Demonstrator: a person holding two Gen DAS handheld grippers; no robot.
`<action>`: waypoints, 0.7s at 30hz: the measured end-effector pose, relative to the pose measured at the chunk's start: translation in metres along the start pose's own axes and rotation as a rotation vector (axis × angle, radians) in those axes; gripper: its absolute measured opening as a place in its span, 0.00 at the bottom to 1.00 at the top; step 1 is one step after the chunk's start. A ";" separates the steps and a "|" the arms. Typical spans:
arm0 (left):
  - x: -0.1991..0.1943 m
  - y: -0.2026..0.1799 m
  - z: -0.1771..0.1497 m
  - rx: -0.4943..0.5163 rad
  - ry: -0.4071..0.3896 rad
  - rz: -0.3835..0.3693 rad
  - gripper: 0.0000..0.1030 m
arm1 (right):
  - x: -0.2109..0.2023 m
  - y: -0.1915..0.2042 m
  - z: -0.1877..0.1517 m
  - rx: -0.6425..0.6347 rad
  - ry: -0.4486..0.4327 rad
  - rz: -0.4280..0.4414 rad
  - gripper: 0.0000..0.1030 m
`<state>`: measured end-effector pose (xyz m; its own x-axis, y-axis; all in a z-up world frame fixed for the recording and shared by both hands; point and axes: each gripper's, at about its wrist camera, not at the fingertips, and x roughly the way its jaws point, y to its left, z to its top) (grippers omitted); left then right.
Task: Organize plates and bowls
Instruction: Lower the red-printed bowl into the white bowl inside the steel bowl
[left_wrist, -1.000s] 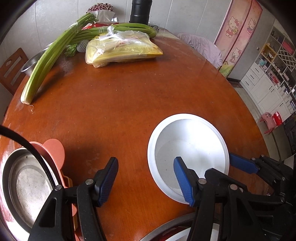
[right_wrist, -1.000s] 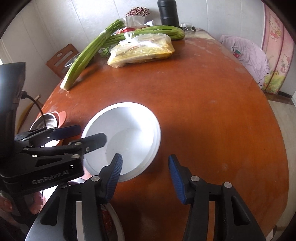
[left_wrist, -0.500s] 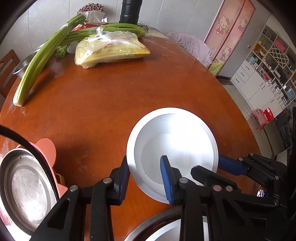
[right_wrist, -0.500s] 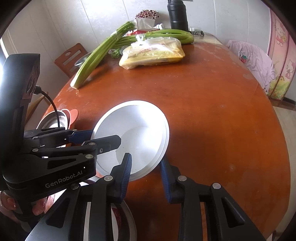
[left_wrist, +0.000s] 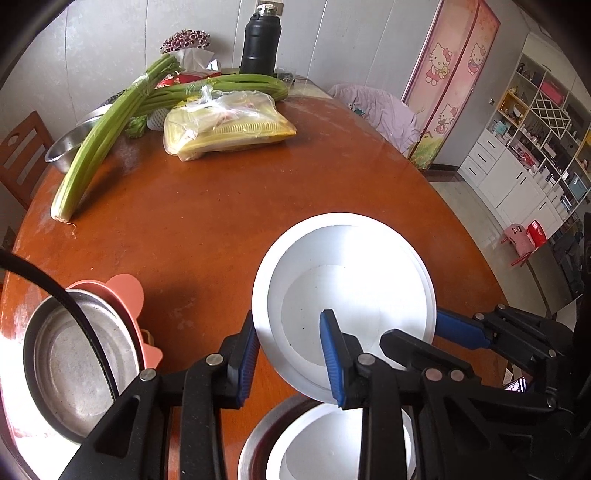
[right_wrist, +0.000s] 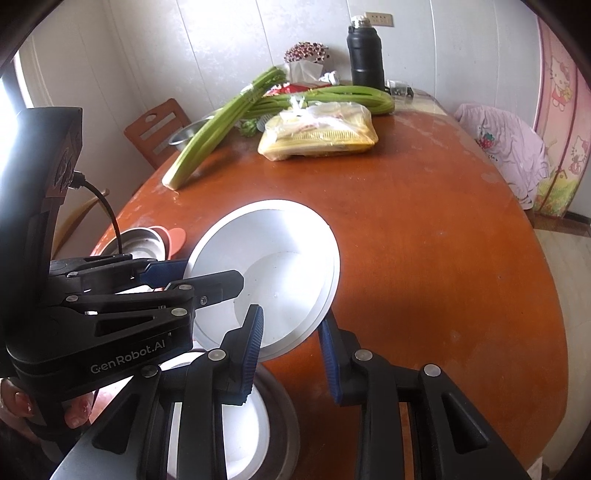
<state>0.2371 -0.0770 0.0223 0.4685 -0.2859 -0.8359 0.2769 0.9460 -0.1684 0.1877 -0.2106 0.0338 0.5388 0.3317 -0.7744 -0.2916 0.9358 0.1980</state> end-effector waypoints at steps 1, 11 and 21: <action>-0.004 -0.001 -0.002 0.001 -0.004 0.002 0.31 | -0.002 0.001 -0.001 -0.002 -0.003 0.000 0.32; -0.043 -0.008 -0.025 0.013 -0.056 0.021 0.31 | -0.034 0.023 -0.019 -0.026 -0.054 0.005 0.32; -0.068 -0.010 -0.049 0.008 -0.083 0.040 0.31 | -0.057 0.044 -0.039 -0.054 -0.081 0.016 0.32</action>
<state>0.1610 -0.0595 0.0555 0.5467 -0.2602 -0.7959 0.2631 0.9557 -0.1317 0.1134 -0.1932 0.0626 0.5949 0.3570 -0.7202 -0.3414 0.9233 0.1757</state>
